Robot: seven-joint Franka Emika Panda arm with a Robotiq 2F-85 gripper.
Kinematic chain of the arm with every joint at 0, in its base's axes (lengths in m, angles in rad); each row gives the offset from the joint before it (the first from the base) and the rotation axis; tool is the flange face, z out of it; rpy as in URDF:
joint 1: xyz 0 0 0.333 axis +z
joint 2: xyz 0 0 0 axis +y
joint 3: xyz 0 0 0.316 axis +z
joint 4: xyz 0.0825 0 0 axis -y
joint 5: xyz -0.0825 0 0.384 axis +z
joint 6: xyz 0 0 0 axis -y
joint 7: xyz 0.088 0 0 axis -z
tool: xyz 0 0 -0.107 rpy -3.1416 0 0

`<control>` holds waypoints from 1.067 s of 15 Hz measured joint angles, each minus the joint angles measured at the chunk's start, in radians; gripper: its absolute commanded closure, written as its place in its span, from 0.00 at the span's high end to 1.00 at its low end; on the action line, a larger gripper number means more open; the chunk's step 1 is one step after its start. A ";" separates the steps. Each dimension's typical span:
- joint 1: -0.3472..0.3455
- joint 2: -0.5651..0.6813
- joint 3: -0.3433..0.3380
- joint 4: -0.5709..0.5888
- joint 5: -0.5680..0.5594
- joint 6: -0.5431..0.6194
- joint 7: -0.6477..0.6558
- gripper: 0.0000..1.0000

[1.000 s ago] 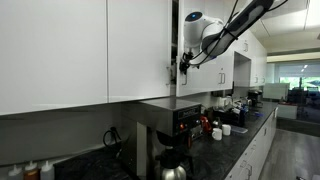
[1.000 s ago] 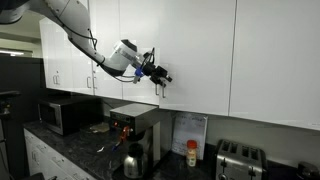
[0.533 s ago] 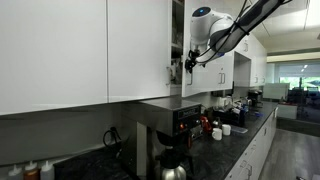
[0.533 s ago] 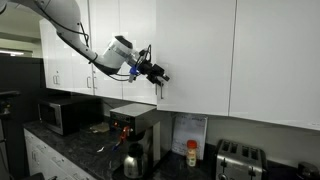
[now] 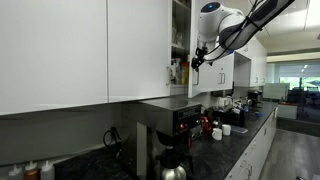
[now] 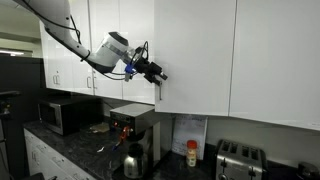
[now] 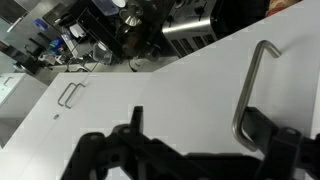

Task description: Open the cupboard

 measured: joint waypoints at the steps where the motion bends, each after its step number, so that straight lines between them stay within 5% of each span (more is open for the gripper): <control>1: -0.004 -0.011 0.000 -0.013 -0.008 0.000 0.000 1.00; 16: -0.077 -0.164 -0.007 -0.170 -0.037 0.004 0.000 1.00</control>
